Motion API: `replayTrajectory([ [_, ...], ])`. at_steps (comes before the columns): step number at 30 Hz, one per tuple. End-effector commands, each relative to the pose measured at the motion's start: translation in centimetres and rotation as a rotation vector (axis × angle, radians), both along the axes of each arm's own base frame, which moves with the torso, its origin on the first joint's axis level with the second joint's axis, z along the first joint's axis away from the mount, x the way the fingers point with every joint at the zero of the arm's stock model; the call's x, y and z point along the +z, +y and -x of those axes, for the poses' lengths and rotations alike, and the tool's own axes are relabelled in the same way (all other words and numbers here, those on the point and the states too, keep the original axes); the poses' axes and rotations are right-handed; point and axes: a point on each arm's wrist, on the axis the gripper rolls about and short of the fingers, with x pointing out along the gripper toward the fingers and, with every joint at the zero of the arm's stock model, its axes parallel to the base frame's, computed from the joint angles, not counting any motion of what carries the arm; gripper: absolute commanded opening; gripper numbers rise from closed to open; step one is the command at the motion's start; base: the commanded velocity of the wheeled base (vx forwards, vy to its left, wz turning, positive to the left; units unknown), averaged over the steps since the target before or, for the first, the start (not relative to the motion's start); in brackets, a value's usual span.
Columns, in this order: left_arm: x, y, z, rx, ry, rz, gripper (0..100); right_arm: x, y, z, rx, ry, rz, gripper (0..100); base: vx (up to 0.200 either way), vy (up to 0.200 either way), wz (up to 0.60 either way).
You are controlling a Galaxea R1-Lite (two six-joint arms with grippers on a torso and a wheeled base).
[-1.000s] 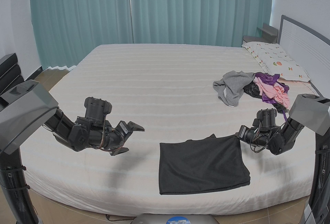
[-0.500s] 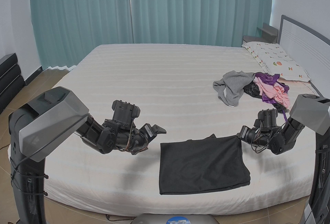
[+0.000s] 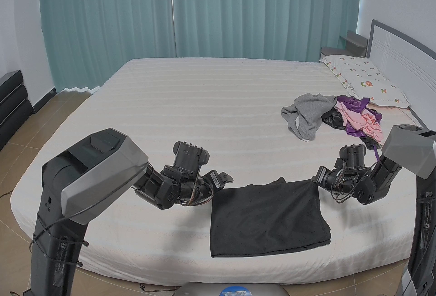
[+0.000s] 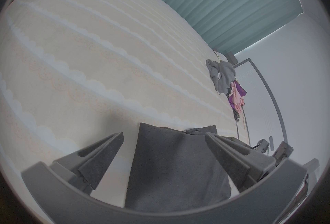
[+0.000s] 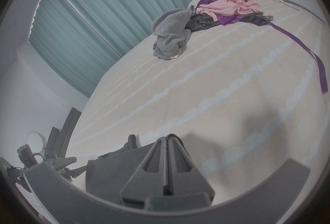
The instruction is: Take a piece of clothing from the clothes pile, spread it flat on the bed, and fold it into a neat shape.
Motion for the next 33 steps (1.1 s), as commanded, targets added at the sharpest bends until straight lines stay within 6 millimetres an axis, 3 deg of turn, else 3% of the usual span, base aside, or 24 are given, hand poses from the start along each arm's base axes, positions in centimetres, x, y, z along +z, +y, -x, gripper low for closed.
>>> replayTrajectory([
  [1,-1.7,-1.0,-0.6,0.003,0.012,-0.024,100,0.0,0.0,-0.1,0.001,-0.004,0.000,0,0.000,0.000,0.00],
  [8,-2.1,-1.4,-1.6,0.043,0.019,-0.068,100,0.1,0.0,-0.1,0.000,-0.007,-0.001,0,0.000,0.000,0.00],
  [9,-2.1,-1.4,-1.7,0.044,0.020,-0.067,0,0.0,0.0,-0.1,0.000,-0.005,0.000,0,0.000,0.000,0.00],
  [33,-1.7,-1.0,-2.2,0.143,0.007,-0.055,0,-0.2,-0.3,-0.8,-0.021,-0.001,-0.009,0,0.000,0.000,0.00],
])
